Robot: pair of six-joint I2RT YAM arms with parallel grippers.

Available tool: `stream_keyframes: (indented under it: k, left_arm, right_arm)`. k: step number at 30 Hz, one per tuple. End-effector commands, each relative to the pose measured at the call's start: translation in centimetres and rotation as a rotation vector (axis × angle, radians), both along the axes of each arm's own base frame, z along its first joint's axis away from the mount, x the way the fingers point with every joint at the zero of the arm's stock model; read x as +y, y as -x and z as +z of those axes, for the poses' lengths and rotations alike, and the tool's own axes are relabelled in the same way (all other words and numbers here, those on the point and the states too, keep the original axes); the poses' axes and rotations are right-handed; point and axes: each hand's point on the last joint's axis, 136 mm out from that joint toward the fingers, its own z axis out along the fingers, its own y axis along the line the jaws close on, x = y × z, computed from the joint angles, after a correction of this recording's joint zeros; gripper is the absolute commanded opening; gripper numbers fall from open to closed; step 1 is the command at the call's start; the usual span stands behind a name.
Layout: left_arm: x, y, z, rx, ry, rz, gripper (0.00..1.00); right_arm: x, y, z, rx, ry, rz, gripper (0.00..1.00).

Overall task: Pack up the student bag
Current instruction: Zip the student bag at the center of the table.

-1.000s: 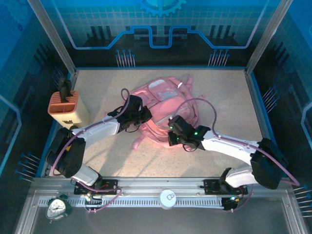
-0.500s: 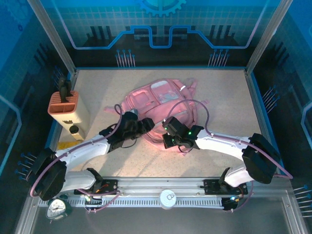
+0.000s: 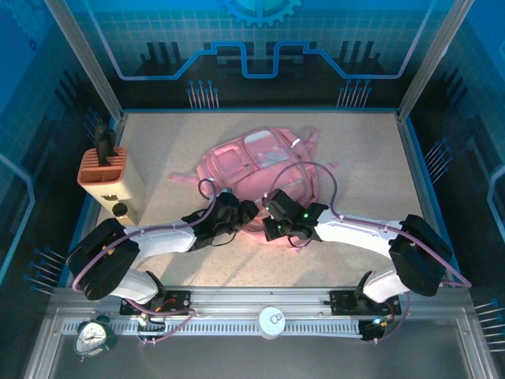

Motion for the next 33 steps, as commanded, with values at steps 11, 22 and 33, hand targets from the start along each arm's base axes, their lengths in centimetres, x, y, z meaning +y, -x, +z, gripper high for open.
stream_keyframes:
  k: [11, 22, 33]
  left_arm:
    - [0.6, -1.3, 0.9, -0.052, -0.062, 0.025, 0.00]
    - [4.4, -1.8, 1.6, -0.045, -0.157, 0.011, 0.00]
    - [8.3, -3.2, 2.5, -0.053, -0.278, -0.028, 0.00]
  right_arm:
    - [-5.0, -0.3, -0.2, -0.002, 0.164, -0.104, 0.00]
    - [-11.1, -3.1, 0.3, -0.013, 0.179, -0.232, 0.00]
    - [-12.6, -2.5, 0.0, -0.013, 0.274, -0.197, 0.00]
